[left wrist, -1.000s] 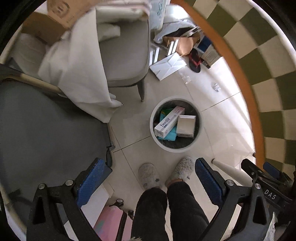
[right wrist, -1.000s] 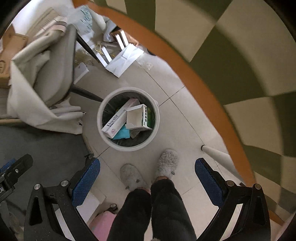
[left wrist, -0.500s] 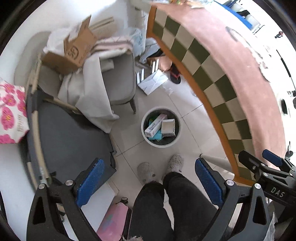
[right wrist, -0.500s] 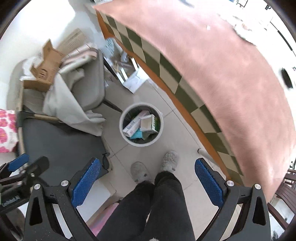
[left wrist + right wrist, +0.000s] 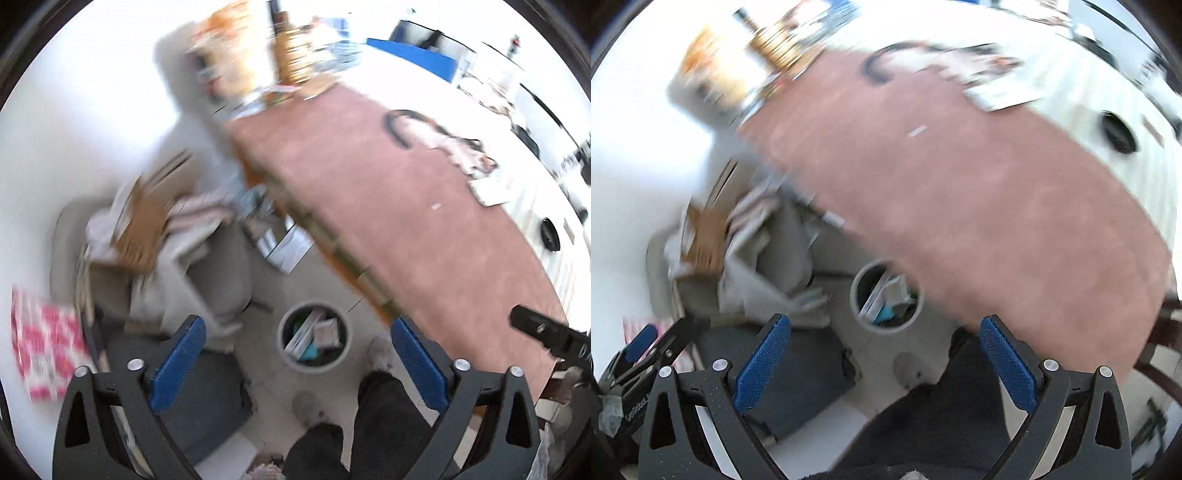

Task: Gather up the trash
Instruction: 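Grasp the silver foil blister pack with left tool while right tool grasps the black lid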

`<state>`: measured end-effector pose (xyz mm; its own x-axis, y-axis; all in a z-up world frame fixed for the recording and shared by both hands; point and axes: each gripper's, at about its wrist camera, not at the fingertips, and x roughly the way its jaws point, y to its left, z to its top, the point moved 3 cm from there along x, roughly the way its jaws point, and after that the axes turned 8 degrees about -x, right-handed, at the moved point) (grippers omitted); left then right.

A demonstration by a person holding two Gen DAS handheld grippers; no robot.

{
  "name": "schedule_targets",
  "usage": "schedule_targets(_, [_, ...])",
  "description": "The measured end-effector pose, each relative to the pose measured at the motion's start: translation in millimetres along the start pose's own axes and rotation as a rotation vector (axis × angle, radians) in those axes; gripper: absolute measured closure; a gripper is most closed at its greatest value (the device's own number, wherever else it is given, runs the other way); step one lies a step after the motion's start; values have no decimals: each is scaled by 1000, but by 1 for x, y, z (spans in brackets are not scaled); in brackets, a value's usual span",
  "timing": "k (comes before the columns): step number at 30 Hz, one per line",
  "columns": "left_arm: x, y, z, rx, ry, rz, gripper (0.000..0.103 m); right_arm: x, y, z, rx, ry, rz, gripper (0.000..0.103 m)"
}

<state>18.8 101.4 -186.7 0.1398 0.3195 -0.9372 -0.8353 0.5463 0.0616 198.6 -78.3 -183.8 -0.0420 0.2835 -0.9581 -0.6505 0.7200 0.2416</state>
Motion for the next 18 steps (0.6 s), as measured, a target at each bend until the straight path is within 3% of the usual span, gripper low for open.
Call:
schedule_targets(5, [27,-120,65,181,-6,-32,0,-7,-124,67,174,-23,-88,0])
schedule_targets(10, [74,-252,117,421,32,-80,0,9,-266,130,339,9,-172,0])
schedule_targets(15, [141,-357,129,717,181,-128,0,37,-357,167,427,72,-192,0])
schedule_targets(18, [178,-386,124,846,259,-110,0,54,-384,179,448,106,-187,0])
